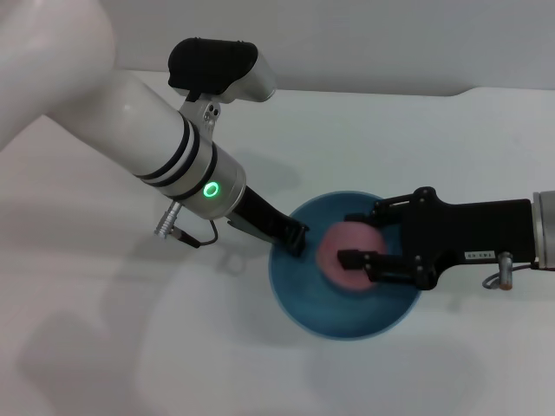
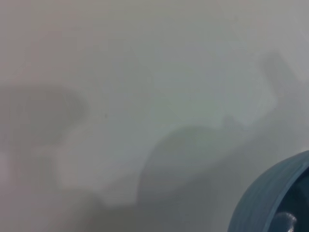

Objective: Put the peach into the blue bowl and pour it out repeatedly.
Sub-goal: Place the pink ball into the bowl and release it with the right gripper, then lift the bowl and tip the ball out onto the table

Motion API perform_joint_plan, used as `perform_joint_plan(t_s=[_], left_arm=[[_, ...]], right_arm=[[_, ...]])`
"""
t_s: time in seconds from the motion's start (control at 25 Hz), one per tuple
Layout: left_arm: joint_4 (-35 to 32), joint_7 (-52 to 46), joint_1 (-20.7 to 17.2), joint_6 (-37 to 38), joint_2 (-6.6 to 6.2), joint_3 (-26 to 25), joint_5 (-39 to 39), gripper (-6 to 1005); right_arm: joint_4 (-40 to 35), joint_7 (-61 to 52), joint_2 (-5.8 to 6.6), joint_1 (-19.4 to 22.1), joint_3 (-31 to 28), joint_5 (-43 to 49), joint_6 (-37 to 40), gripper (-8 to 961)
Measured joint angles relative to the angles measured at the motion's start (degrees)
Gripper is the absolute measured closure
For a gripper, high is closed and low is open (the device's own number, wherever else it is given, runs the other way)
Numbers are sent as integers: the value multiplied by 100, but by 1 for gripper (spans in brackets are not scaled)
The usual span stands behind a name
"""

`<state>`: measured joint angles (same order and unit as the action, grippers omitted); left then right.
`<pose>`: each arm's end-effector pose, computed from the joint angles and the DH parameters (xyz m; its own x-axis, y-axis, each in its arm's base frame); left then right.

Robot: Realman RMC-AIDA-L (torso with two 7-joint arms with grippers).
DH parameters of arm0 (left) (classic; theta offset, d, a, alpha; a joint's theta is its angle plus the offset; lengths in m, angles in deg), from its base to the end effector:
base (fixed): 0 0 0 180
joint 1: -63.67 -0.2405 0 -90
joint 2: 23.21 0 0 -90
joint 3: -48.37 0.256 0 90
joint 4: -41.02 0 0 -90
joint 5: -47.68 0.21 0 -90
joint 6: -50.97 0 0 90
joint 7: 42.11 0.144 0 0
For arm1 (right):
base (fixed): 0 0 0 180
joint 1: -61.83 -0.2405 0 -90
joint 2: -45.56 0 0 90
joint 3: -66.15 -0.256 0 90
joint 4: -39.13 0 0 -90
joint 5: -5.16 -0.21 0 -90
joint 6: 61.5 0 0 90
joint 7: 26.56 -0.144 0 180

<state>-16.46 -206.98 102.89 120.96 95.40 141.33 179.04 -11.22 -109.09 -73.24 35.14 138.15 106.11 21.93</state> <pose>-0.1749 0.3558 -0.0817 0.5229 0.8512 -0.0449 0.8077 -0.5116 -0.2930 0.2068 0.3197 -0.0371 0.9138 -0.1642 -0.3714 -0.1986 -0.9785 -0.0559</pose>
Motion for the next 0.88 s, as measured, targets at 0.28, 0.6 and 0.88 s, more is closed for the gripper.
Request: perform_joint_plan(t_s=[0.28, 0.6, 0.88], left_arm=[[1, 4, -79, -53, -5, 12, -34, 1000], [53, 153, -255, -1077, -11, 237, -376, 1001], [155, 1625, -734, -3375, -7, 1049, -2036, 1001]], right_arm=[[-68, -109, -3, 37, -64, -51, 42, 489], [27, -140, -1, 303, -996, -451, 54, 484], [737, -98, 45, 608, -2625, -939, -11, 480]])
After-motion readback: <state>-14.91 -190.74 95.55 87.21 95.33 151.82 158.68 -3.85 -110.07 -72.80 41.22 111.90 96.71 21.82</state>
